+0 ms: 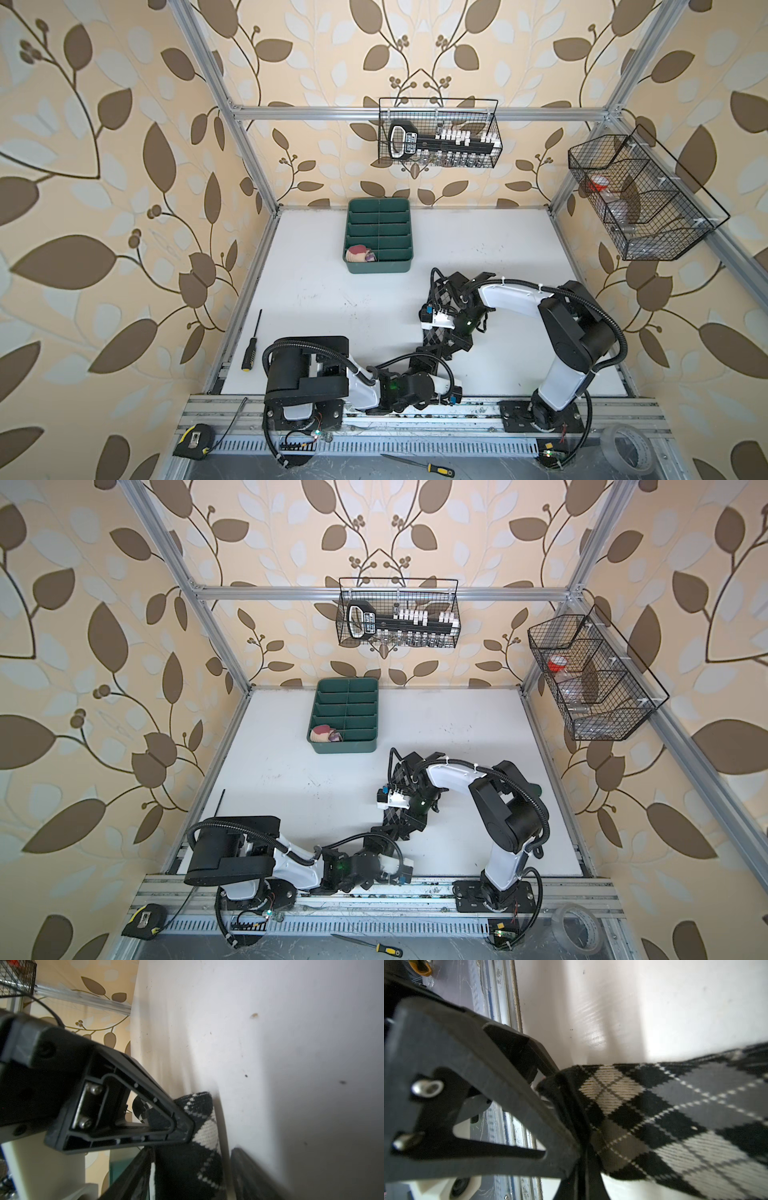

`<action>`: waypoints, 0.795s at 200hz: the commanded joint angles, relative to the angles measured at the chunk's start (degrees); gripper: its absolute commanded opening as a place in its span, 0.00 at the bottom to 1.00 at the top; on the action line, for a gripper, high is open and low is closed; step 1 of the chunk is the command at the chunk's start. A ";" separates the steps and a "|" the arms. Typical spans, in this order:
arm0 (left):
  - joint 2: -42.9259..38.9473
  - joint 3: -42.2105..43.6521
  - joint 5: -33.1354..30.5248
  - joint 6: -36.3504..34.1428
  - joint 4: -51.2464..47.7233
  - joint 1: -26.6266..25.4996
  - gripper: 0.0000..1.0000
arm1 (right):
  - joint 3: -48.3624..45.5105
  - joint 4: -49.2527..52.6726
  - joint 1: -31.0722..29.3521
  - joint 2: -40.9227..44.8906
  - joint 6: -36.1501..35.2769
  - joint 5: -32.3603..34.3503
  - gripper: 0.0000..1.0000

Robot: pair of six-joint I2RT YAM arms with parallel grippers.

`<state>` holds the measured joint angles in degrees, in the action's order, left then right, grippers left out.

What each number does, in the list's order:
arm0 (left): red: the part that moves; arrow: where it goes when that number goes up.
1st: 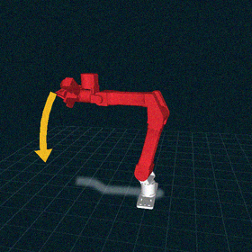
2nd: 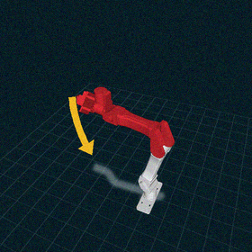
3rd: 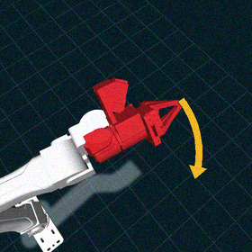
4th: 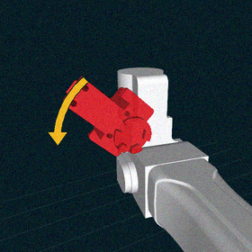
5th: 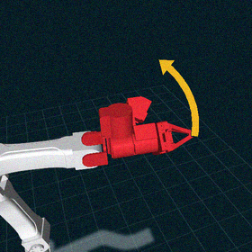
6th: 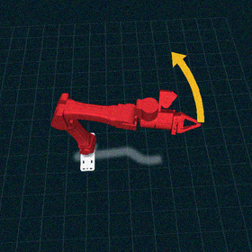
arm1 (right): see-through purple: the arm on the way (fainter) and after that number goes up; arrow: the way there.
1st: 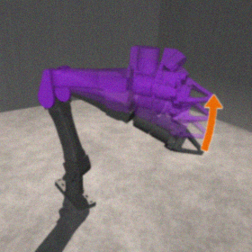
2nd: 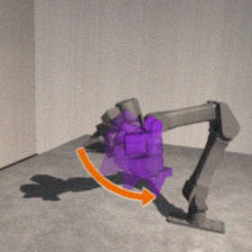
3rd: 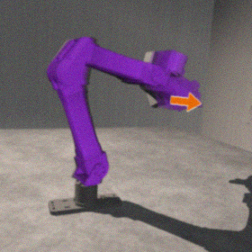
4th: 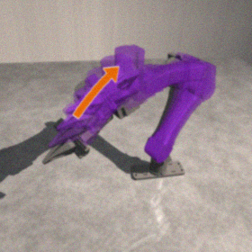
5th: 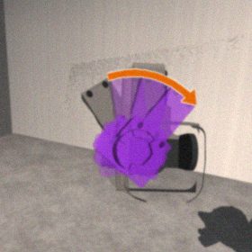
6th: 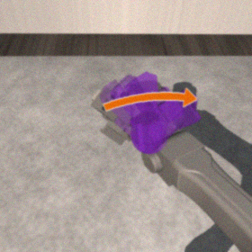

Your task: Roll the socks

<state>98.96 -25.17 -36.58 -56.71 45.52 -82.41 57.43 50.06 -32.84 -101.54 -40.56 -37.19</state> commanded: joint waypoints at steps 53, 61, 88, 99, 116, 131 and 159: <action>6.43 2.75 -3.15 -3.28 -0.49 -0.48 0.60 | -1.73 1.80 1.03 3.67 -2.95 -3.36 0.00; 7.25 2.70 -3.89 -3.61 0.93 -0.53 0.57 | -1.80 1.81 1.15 3.99 -3.04 -3.44 0.00; 9.98 2.56 -6.00 -4.99 5.06 -0.46 0.47 | -2.00 2.07 1.12 4.54 -3.48 -3.84 0.00; 10.20 2.51 -6.55 -5.06 5.28 -0.46 0.43 | -2.07 1.93 1.17 4.66 -3.39 -3.87 0.00; 9.98 2.51 -7.20 -5.05 5.54 -0.46 0.37 | -1.99 1.96 1.13 4.68 -3.47 -3.86 0.00; 9.96 2.49 -7.41 -5.30 5.88 -0.45 0.33 | -1.97 1.92 1.18 4.59 -3.48 -3.86 0.00; 9.06 2.10 -8.02 -5.32 5.59 -0.41 0.24 | -2.23 1.45 1.22 4.85 -3.14 -3.44 0.00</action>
<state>107.37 -24.23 -44.51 -61.69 56.01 -82.89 56.18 50.68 -31.81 -98.26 -42.26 -38.44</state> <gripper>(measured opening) 0.274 0.050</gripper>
